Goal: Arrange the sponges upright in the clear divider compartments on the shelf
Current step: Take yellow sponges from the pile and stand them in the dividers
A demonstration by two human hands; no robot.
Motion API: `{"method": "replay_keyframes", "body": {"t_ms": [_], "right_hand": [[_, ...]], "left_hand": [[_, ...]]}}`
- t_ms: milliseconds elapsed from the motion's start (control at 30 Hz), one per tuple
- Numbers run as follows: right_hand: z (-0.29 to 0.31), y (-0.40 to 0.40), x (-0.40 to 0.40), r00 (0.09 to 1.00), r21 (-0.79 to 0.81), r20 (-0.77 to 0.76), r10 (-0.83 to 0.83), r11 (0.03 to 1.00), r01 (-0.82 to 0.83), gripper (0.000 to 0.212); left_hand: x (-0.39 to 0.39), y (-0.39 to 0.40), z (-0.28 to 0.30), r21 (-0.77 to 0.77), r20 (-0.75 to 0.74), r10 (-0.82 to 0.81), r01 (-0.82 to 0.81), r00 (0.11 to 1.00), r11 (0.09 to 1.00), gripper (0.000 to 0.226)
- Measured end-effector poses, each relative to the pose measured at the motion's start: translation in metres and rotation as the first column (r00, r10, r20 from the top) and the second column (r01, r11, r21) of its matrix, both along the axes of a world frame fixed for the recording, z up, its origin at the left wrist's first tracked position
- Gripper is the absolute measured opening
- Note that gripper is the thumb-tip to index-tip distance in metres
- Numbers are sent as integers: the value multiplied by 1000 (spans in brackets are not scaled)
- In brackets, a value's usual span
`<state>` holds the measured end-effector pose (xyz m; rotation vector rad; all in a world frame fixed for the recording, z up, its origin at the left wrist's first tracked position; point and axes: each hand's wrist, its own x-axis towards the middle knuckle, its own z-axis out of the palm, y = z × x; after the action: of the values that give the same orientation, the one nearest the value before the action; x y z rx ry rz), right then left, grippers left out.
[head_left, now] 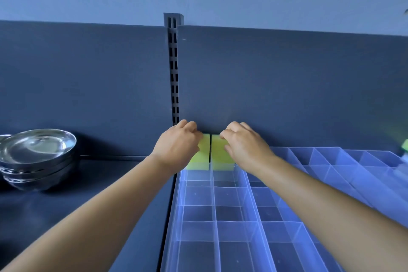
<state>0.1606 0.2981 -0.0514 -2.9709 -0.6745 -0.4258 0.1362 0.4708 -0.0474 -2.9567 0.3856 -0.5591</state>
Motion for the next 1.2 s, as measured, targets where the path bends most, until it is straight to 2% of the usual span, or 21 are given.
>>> {"method": "replay_keyframes", "body": {"t_ms": [100, 233, 467, 867, 1200], "right_hand": [[5, 0, -4, 999, 4, -41, 1, 1000, 0, 23], [15, -7, -18, 999, 27, -54, 1, 1000, 1, 35], [38, -49, -49, 997, 9, -19, -69, 998, 69, 53], [46, -202, -93, 945, -30, -52, -321, 947, 320, 68], [44, -327, -109, 914, -38, -53, -401, 916, 400, 68]], "left_hand": [[-3, -2, 3, -7, -22, 6, -6, 1000, 1000, 25], [-8, -8, 10, -30, -10, -20, 20, 1000, 999, 34], [-16, -54, 32, -63, 47, -166, 169, 985, 984, 48], [-23, -196, 42, -69, -21, -348, 346, 937, 936, 50], [-29, -324, 40, -83, -39, -428, 424, 903, 902, 48]]}}
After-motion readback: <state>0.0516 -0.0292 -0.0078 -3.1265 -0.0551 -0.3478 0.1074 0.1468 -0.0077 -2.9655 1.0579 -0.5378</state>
